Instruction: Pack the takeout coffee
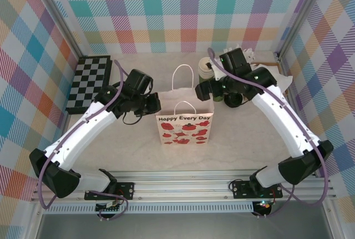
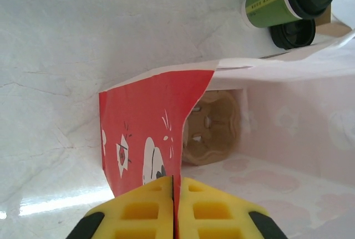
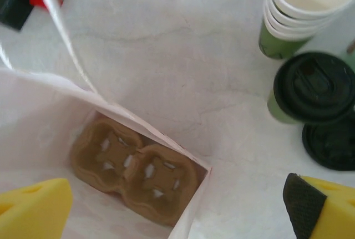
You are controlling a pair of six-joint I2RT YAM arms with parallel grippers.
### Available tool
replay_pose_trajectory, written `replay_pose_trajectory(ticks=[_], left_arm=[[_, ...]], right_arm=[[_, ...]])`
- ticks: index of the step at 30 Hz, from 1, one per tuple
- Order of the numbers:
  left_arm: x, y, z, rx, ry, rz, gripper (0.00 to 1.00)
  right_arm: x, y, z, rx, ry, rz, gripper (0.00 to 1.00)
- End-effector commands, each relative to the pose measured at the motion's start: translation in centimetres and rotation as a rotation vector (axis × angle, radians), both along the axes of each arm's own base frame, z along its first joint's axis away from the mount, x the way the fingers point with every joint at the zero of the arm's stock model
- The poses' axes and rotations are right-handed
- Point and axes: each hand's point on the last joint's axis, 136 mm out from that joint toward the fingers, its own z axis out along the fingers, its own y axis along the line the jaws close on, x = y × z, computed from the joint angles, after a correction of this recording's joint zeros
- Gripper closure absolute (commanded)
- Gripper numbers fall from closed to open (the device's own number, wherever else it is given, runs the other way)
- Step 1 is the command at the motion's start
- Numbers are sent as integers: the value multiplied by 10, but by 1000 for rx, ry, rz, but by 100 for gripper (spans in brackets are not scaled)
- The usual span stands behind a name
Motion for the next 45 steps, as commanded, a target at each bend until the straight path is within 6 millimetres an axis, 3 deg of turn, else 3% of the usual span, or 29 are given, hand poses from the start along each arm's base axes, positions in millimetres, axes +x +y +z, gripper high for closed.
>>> replay_pose_trajectory(ticks=[1, 3, 10, 15, 24, 31, 39, 41, 45], left_arm=[[1, 4, 6, 38, -24, -25, 94], [2, 2, 8, 43, -39, -55, 95], [5, 7, 18, 57, -96, -80, 93], [9, 11, 17, 62, -87, -77, 93], [17, 5, 38, -25, -131, -116, 83], [28, 26, 71, 4, -255, -45, 49], [41, 69, 101, 28, -443, 211, 8], [43, 78, 104, 22, -474, 275, 1], [44, 87, 111, 11, -515, 331, 0]], right_arm=[[3, 23, 1, -59, -86, 302, 15], [4, 29, -1, -68, -50, 354, 27], [4, 29, -32, -153, 95, 459, 43], [-1, 42, -19, -72, 120, 493, 66], [1, 35, -15, -39, 109, 346, 100], [-1, 23, -14, 46, 199, 33, 100], [-6, 30, -19, 245, 231, -253, 100], [-6, 35, -18, 280, 218, -266, 100], [-6, 44, -15, 289, 201, -270, 99]])
